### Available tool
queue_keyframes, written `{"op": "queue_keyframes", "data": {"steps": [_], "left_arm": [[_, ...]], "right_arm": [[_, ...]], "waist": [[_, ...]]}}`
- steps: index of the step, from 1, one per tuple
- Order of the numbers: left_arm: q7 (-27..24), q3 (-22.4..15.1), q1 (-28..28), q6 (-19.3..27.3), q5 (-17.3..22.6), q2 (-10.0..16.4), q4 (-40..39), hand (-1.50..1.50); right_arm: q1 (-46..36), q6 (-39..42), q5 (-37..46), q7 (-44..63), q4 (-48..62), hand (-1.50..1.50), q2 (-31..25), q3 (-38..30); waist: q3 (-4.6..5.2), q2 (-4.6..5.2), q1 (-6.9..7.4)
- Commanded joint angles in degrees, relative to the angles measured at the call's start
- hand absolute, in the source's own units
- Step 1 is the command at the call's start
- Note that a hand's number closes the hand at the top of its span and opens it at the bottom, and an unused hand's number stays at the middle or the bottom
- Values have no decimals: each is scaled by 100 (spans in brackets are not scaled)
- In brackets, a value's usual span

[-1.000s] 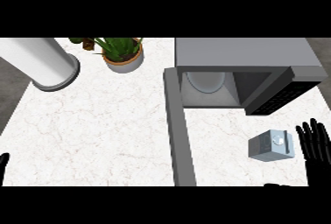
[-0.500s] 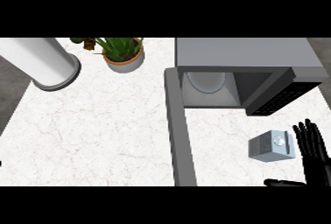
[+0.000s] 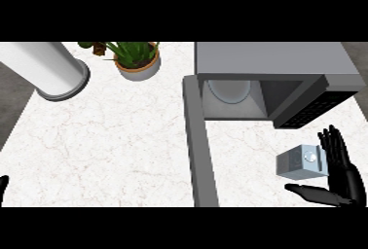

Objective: Pick up the milk, place it into the microwave and close the microwave

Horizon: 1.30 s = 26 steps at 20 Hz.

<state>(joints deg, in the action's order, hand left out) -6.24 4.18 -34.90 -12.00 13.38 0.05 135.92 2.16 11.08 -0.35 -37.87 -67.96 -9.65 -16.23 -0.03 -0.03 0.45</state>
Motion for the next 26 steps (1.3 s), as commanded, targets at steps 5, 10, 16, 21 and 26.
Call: {"op": "queue_keyframes", "data": {"steps": [5,10,16,21,26], "left_arm": [[112,160,279,22,45,-4,-138,-150],[-178,466,-1,-309,364,62,-245,-150],[148,307,65,-147,341,144,-41,-150],[-135,303,31,-185,210,21,-285,-150],[78,184,312,32,98,-2,-208,-150]], "right_arm": [[-832,-862,401,-434,1617,-150,-186,-322],[-894,-219,219,-1213,2663,-150,-747,-561],[-1095,1735,235,-1665,3322,-150,-812,38],[-947,2078,25,-2124,2969,150,-635,267],[-1110,37,127,-2091,2375,150,-317,28]], "waist": [[-1,9,7],[0,3,12],[-21,34,91],[-8,3,29],[0,0,-33]]}}
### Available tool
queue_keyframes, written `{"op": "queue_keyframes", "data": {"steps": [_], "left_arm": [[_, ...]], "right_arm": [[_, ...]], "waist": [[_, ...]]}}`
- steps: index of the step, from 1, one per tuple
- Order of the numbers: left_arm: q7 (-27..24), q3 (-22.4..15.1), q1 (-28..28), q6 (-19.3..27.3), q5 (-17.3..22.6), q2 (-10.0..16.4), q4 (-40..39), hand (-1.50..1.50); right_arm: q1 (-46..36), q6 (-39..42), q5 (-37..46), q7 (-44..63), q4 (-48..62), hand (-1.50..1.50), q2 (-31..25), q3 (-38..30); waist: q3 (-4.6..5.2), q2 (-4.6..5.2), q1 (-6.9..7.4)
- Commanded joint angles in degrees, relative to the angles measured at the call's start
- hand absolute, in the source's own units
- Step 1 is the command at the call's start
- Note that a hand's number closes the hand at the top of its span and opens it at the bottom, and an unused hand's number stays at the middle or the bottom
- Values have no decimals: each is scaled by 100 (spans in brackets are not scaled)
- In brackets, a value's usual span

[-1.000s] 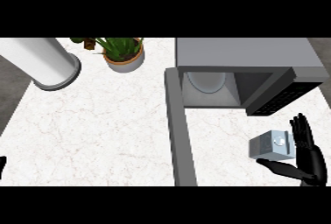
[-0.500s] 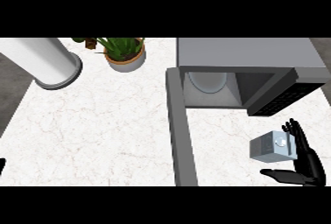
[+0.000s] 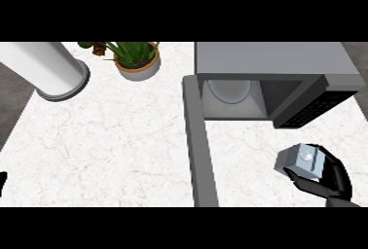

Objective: Pick up the milk, place it into the microwave and close the microwave

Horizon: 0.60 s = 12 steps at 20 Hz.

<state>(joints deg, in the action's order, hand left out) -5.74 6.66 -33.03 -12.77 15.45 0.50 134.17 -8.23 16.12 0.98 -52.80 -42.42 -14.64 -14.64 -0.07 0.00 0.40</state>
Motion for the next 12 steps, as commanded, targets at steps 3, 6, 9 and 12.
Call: {"op": "queue_keyframes", "data": {"steps": [3,6,9,12], "left_arm": [[-97,5,-153,-117,128,-48,-41,-150],[-383,-163,-271,-130,-87,-49,-252,-150],[10,-59,-445,-264,171,-49,271,-150],[-31,-5,-176,-151,143,-47,109,-150]], "right_arm": [[13,-405,-210,-365,-503,150,443,-74],[-411,-213,-284,-513,200,150,334,-147],[-894,-131,-508,-28,241,150,172,-262],[-462,-260,-329,-354,-345,150,568,115]], "waist": [[7,-11,-5],[3,0,33],[2,2,51],[6,-9,-13]]}}
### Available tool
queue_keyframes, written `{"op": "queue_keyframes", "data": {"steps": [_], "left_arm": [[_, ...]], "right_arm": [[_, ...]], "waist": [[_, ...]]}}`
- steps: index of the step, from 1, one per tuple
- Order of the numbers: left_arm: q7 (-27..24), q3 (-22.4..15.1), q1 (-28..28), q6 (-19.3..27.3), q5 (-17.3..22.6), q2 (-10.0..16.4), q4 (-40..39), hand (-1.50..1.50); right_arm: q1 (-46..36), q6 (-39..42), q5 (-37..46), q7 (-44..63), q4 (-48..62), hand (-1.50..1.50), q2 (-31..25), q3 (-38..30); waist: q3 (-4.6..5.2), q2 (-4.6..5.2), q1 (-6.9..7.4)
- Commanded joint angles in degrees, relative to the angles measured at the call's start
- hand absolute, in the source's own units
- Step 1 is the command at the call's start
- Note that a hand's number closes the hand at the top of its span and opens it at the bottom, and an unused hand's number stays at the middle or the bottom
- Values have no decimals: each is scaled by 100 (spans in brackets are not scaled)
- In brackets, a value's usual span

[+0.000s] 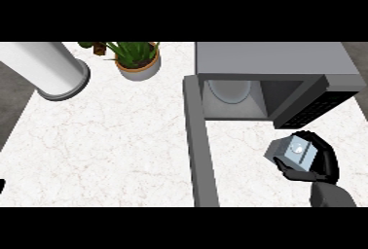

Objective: Pick up the milk, place it into the microwave and close the microwave

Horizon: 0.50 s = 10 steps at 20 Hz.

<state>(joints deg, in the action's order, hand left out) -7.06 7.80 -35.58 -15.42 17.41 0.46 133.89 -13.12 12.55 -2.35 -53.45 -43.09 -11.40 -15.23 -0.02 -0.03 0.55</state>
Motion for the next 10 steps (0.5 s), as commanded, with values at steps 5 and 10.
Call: {"op": "queue_keyframes", "data": {"steps": [5,10], "left_arm": [[115,-19,95,53,54,-45,49,-150],[-386,240,-272,-351,186,-44,-257,-150]], "right_arm": [[123,412,-162,479,-1043,150,154,415],[779,472,-437,1358,-2788,150,496,797]], "waist": [[4,-10,-38],[11,-34,-74]]}}
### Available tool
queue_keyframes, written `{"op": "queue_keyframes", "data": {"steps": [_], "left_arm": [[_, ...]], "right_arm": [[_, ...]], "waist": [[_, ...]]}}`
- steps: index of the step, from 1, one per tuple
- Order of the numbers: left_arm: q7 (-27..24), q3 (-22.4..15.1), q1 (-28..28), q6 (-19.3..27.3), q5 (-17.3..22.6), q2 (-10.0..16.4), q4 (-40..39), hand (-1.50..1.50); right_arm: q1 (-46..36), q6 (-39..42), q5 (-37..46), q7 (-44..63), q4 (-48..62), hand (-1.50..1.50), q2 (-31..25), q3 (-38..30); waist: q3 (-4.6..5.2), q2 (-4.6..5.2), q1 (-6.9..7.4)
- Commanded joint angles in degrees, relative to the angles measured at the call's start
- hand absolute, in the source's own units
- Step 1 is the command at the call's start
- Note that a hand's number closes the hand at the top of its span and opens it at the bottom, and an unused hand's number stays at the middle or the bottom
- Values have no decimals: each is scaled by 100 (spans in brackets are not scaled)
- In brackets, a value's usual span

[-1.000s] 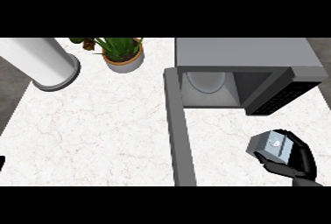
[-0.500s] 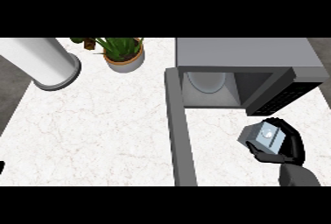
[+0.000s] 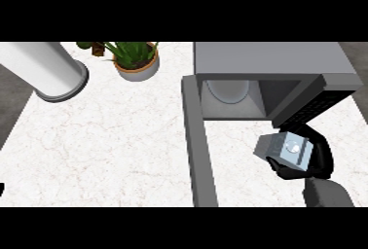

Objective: Pick up the milk, place it into the microwave and close the microwave

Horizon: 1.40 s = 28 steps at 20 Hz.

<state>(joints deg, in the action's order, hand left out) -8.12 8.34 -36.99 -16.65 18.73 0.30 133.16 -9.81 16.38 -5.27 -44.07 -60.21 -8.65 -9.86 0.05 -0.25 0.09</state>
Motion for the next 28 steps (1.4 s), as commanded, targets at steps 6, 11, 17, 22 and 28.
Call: {"op": "queue_keyframes", "data": {"steps": [6,11,17,22,28], "left_arm": [[2,78,123,-44,66,-27,-143,-150],[394,688,617,1,543,337,-410,-150],[286,155,241,71,40,-25,-28,-150],[62,577,316,-364,365,89,-472,-150],[-56,616,476,-532,408,176,-733,-150]], "right_arm": [[249,-902,416,1456,-2136,150,446,675],[-868,-1340,745,1962,-1327,150,378,541],[-1933,-1903,1163,2129,-299,150,594,583],[-2805,-1925,1073,1902,842,150,441,222],[-3099,-1961,1175,1832,1211,150,253,136]], "waist": [[0,4,-6],[-4,31,29],[-7,37,89],[-7,74,214],[-3,118,350]]}}
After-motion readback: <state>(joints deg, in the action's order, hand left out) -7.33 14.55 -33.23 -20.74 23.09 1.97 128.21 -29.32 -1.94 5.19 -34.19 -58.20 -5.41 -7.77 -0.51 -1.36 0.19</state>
